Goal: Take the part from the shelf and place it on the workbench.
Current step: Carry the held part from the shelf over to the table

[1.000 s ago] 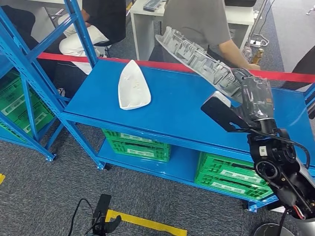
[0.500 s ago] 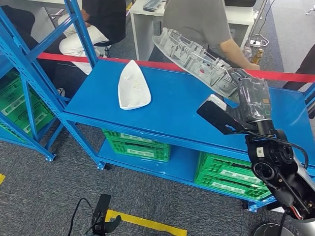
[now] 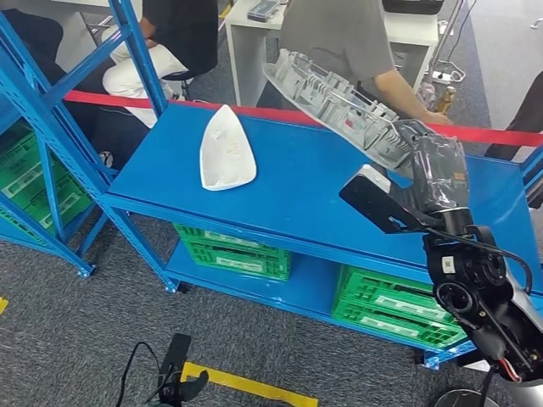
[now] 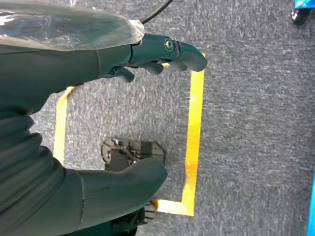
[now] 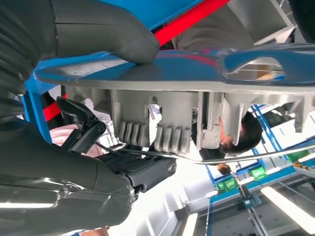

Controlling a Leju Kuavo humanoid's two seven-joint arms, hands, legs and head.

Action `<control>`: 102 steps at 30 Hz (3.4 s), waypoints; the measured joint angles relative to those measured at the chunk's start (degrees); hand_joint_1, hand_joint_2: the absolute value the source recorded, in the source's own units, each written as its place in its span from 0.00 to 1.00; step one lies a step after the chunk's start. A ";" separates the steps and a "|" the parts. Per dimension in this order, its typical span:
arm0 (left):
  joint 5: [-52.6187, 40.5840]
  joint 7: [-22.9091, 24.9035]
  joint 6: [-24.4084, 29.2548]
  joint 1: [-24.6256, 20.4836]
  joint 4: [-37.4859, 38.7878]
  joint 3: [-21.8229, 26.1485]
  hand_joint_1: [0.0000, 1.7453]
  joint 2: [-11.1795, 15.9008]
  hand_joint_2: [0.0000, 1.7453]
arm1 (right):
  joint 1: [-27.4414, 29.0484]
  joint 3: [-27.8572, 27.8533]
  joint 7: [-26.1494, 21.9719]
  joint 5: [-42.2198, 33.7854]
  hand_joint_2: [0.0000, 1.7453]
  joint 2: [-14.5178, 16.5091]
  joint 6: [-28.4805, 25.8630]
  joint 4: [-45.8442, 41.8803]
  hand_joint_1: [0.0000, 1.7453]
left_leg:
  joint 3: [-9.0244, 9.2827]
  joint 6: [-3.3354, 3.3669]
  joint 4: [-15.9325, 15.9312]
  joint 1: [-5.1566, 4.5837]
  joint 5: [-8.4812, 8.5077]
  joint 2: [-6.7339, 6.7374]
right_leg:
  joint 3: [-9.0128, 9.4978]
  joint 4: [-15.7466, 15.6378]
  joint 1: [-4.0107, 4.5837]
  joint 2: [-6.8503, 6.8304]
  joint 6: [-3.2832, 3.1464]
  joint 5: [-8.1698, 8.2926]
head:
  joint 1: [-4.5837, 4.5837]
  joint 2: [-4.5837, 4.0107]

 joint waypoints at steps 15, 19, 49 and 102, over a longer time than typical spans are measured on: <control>-0.08 0.37 0.00 -0.02 0.01 0.02 0.00 0.23 1.00 | 0.54 -0.14 0.04 0.18 1.00 0.17 -0.38 -0.02 1.00 | -6.20 0.35 11.12 -1.61 -3.09 0.32 | 0.59 -4.39 1.80 0.71 -3.76 2.07 | -2.36 0.00; -0.10 0.41 0.00 -0.19 0.01 0.02 0.00 0.33 1.00 | 0.50 -0.31 0.07 0.19 1.00 0.17 -0.39 -0.03 1.00 | -2.48 1.50 2.74 -2.80 -0.49 0.76 | 0.42 -4.55 2.25 0.65 -3.55 2.13 | -2.15 0.00; -0.67 1.03 0.00 0.10 0.01 0.02 0.00 0.21 1.00 | 1.38 -1.14 0.97 0.59 1.00 0.11 -0.44 -0.79 1.00 | -1.23 -0.44 1.91 -1.81 -0.88 0.60 | 0.58 -5.48 1.52 0.24 -3.41 2.98 | -1.75 -0.01; -1.36 1.85 0.11 -0.04 0.00 0.04 0.00 0.17 1.00 | 2.43 -2.48 0.26 0.99 1.00 -0.09 -0.84 -0.81 1.00 | -8.70 -1.51 15.50 -1.70 -7.02 0.48 | 1.41 -5.71 1.42 0.03 -4.86 2.40 | -0.98 0.00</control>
